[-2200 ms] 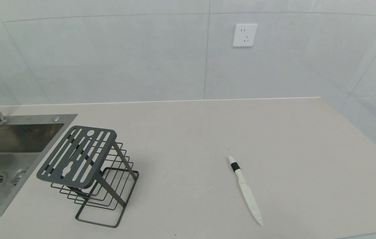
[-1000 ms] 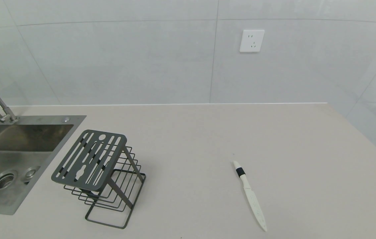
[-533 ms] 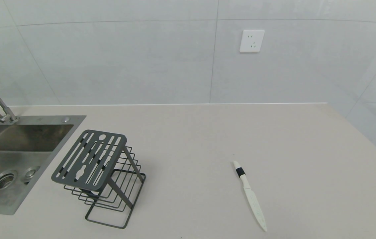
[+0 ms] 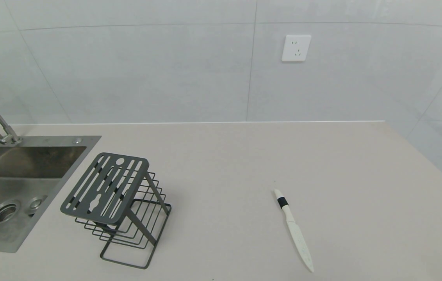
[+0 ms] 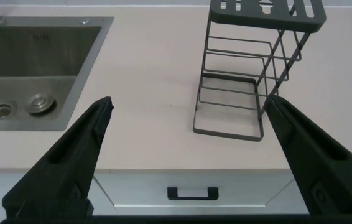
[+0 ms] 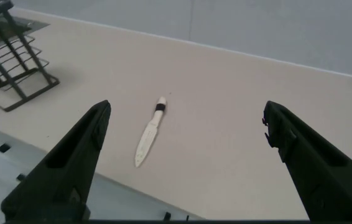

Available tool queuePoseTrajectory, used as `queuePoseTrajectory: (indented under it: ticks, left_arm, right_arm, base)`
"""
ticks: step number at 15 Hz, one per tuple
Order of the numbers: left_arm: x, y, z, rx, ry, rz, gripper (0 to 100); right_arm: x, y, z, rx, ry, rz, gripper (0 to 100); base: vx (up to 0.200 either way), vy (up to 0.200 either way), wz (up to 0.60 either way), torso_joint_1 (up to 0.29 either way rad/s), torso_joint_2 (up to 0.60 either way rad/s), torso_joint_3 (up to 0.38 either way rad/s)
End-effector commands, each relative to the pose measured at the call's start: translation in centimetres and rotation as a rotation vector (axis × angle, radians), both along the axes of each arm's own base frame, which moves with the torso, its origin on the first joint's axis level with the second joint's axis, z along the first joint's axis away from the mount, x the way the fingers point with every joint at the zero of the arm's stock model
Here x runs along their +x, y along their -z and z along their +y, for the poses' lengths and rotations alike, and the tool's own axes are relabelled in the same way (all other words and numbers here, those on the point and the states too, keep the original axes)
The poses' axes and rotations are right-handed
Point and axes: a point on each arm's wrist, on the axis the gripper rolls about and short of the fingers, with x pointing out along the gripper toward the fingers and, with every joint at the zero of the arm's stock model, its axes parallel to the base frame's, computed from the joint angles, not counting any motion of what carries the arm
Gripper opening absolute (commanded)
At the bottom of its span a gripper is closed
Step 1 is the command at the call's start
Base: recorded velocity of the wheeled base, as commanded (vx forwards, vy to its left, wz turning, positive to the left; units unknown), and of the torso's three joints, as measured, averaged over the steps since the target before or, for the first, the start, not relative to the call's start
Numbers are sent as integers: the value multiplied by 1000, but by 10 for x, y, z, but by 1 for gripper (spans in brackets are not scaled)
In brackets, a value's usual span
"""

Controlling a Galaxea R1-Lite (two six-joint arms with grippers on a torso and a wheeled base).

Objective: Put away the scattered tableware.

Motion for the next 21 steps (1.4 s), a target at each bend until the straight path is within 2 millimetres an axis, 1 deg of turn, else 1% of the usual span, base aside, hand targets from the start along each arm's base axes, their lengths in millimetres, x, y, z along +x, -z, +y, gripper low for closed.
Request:
queuePoseTrajectory:
  ticks: [1, 4, 5, 9, 10, 11, 12, 14, 15, 18, 21]
  left_arm:
    - [0, 0, 0, 0, 0, 1, 100]
    - [0, 0, 0, 1, 0, 1, 100]
    - [0, 0, 0, 1, 0, 1, 100]
    - [0, 0, 0, 0, 0, 3, 100]
    - [0, 0, 0, 0, -1, 3, 100]
    - [0, 0, 0, 0, 0, 3, 100]
    - [0, 0, 0, 0, 0, 1, 100]
    - [0, 0, 0, 0, 0, 1, 100]
    - [0, 0, 0, 0, 0, 1, 100]
    - [0, 0, 0, 1, 0, 3, 100]
    - [0, 0, 0, 0, -1, 3, 100]
  right_arm:
    - [27, -5, 5, -21, -81, 161, 100]
    - [45, -1, 10, -63, -125, 263, 100]
    - [49, 0, 11, -70, -128, 277, 100]
    - [82, 4, 17, -98, -137, 287, 100]
    - [86, 7, 19, -104, -141, 294, 100]
    - [94, 13, 22, -115, -165, 297, 100]
    - [97, 15, 24, -116, -173, 296, 100]
    - [109, 35, 32, -146, -218, 288, 100]
    - [112, 42, 33, -153, -220, 293, 100]
    - [130, 48, 38, -154, -219, 297, 100]
    - [140, 53, 41, -159, -224, 326, 100]
  base:
    - [0, 0, 0, 0, 0, 0]
    - [0, 0, 0, 0, 0, 0]
    - [0, 0, 0, 0, 0, 0]
    - [0, 0, 0, 0, 0, 0]
    - [0, 0, 0, 0, 0, 0]
    - [0, 0, 0, 0, 0, 0]
    - [0, 0, 0, 0, 0, 0]
    - [0, 0, 0, 0, 0, 0]
    - [0, 0, 0, 0, 0, 0]
    - [0, 0, 0, 0, 0, 0]
    - [0, 0, 0, 0, 0, 0]
